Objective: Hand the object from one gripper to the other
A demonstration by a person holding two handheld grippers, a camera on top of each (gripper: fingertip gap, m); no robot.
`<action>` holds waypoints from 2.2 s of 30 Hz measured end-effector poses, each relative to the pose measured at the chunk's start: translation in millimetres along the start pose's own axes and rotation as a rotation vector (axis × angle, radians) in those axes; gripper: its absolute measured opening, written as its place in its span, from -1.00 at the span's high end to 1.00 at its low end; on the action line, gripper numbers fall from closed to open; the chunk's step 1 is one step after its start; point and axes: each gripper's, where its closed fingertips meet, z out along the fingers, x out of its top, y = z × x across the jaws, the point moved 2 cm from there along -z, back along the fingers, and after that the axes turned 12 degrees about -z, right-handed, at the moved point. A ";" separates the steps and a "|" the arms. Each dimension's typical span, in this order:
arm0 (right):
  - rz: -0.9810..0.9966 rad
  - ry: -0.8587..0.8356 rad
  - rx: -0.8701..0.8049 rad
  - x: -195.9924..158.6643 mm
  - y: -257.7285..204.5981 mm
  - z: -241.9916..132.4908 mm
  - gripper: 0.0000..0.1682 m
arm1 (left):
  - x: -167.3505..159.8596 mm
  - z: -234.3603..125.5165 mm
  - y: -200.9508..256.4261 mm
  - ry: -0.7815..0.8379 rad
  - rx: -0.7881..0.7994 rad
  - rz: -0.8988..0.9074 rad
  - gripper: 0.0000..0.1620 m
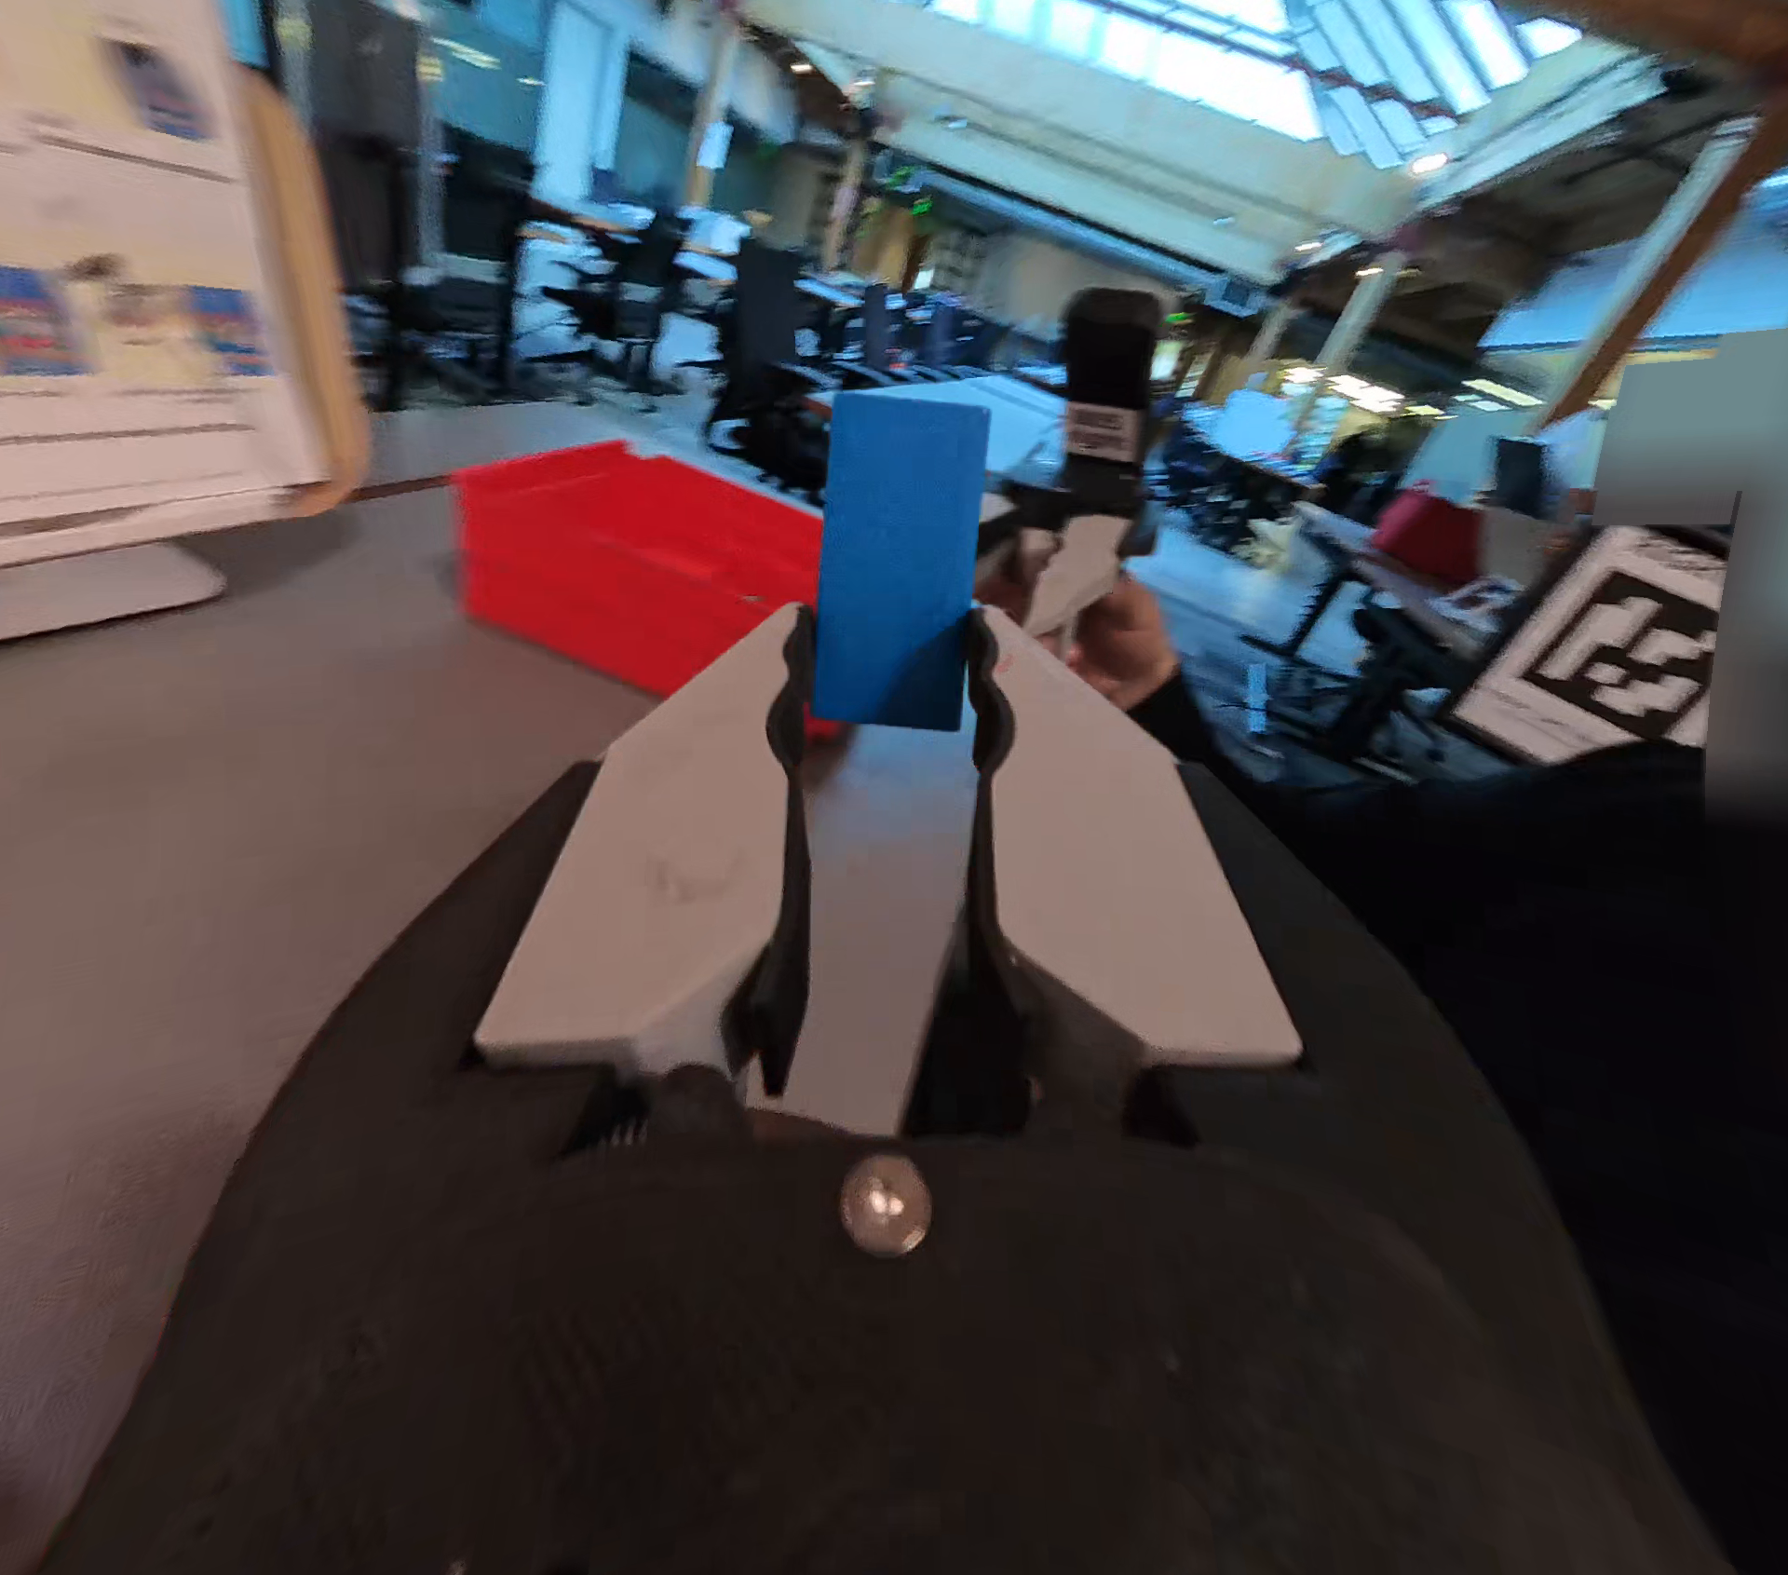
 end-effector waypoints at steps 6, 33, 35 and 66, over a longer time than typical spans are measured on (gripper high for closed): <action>0.036 0.169 0.111 29.6 -33.8 18.0 0.29 | -37.4 35.7 39.0 0.020 -0.166 -0.092 0.64; 0.029 0.179 0.132 22.1 -55.7 24.2 0.63 | -83.1 74.6 46.5 -0.117 -0.222 -0.160 0.63; 0.030 0.167 0.140 20.0 -55.1 23.8 0.63 | -85.3 75.9 45.5 -0.125 -0.225 -0.166 0.63; 0.265 -1.140 -0.969 -184.9 225.0 -219.4 0.63 | -68.4 35.7 18.3 -0.201 0.131 0.058 0.70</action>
